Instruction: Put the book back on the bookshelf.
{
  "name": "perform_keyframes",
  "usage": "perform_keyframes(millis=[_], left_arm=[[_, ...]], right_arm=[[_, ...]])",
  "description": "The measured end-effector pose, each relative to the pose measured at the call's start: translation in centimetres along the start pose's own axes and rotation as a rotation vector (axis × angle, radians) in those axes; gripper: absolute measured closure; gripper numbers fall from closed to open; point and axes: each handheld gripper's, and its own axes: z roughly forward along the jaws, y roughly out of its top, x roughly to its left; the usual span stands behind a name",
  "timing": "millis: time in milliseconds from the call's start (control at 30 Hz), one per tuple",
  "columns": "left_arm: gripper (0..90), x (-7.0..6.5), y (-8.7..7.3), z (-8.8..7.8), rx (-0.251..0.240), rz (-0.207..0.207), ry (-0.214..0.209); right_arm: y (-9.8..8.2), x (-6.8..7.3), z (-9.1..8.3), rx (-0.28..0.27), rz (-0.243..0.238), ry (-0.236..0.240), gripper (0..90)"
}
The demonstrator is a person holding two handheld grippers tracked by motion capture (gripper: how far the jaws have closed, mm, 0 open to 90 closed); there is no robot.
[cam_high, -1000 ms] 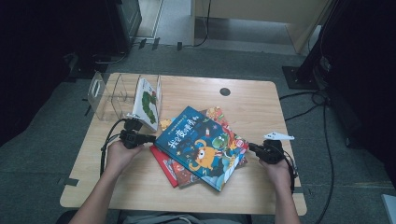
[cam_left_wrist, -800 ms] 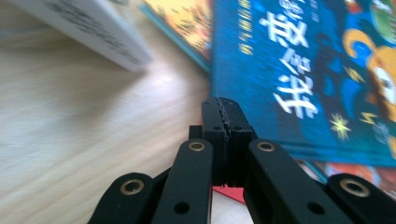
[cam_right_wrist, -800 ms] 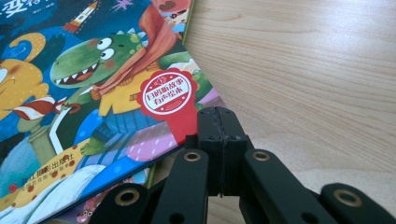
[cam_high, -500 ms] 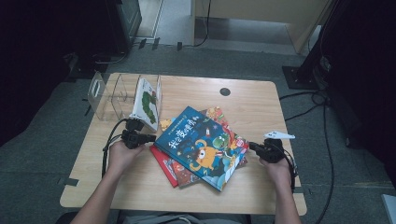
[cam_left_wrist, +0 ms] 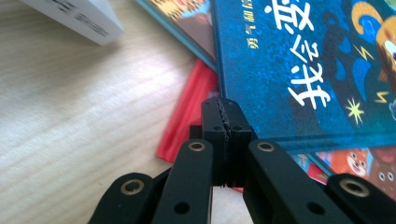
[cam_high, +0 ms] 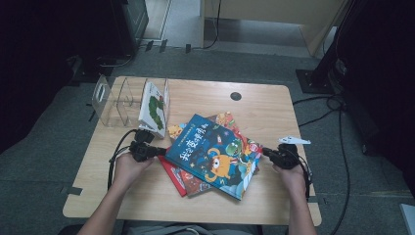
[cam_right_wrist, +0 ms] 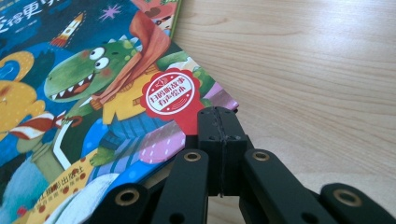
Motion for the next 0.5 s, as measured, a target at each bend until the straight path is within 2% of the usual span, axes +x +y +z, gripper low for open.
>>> perform_keyframes(millis=[33, 133, 267, 300, 367, 500], left_arm=[[90.0, -0.3, -0.3, 0.0, 0.003, -0.003, -0.013], [90.0, -0.7, -0.6, 0.1, 0.011, 0.003, -0.016], [90.0, -1.5, -1.3, 0.6, 0.045, 0.023, -0.011], [90.0, -1.7, -1.6, 0.7, 0.042, 0.012, -0.020], [90.0, -1.8, -1.8, 0.7, 0.043, 0.003, -0.034], [90.0, -2.0, -2.3, 0.4, 0.040, -0.003, -0.041]], right_arm=[[0.1, -0.2, 0.1, -0.003, 0.007, -0.003, 90.0], [0.3, -0.5, 0.3, -0.007, 0.009, -0.003, 90.0], [0.7, -0.7, 0.6, -0.009, 0.023, -0.008, 90.0], [0.8, -0.8, 0.9, -0.021, 0.017, -0.013, 90.0], [1.1, -0.9, 1.1, -0.011, 0.028, -0.010, 90.0], [1.6, -1.0, 1.6, -0.012, 0.030, -0.006, 90.0]])
